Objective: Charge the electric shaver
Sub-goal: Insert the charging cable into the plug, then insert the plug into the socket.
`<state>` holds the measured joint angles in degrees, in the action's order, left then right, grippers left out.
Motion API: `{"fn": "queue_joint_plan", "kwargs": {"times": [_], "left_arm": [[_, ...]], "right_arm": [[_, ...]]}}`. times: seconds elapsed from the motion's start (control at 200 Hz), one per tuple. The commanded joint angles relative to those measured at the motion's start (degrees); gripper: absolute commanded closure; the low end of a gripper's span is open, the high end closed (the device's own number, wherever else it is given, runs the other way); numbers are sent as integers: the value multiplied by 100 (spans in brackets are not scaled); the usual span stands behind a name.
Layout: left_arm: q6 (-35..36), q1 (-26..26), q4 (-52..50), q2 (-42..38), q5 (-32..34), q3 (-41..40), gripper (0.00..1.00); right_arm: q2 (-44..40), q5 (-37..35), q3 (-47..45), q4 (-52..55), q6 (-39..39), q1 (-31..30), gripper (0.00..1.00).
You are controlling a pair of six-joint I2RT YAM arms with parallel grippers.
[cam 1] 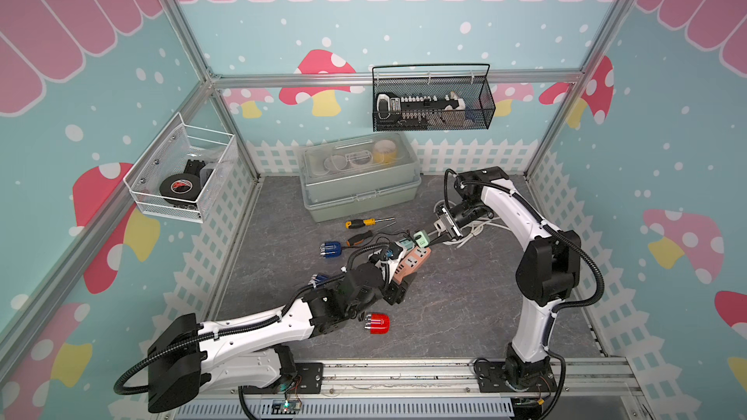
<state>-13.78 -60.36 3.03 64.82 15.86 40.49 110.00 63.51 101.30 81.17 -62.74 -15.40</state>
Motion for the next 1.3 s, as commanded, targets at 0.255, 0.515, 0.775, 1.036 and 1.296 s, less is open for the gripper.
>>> {"fn": "queue_joint_plan", "kwargs": {"times": [0.255,0.515,0.775,1.036,1.296], "left_arm": [[-3212,548,332,-73,-477,450,28],[-3714,1006,1176,649,-664,593,35],[-3014,1617,1195,1153,-1232,1143,40],[-2509,1726,1208,1709,-1827,1747,44],[-2111,1764,947,1962,-1601,2129,47]], "right_arm": [[-1891,-2445,-3647,-8966,-6870,-293,100],[-1946,-2850,-3725,-9667,-7394,-420,100],[-2430,-2524,-3998,-9359,-7332,-433,100],[-2457,-2231,-3971,-9308,-7290,-472,100],[-2603,-2209,-4025,-9284,-7365,-479,100]]}}
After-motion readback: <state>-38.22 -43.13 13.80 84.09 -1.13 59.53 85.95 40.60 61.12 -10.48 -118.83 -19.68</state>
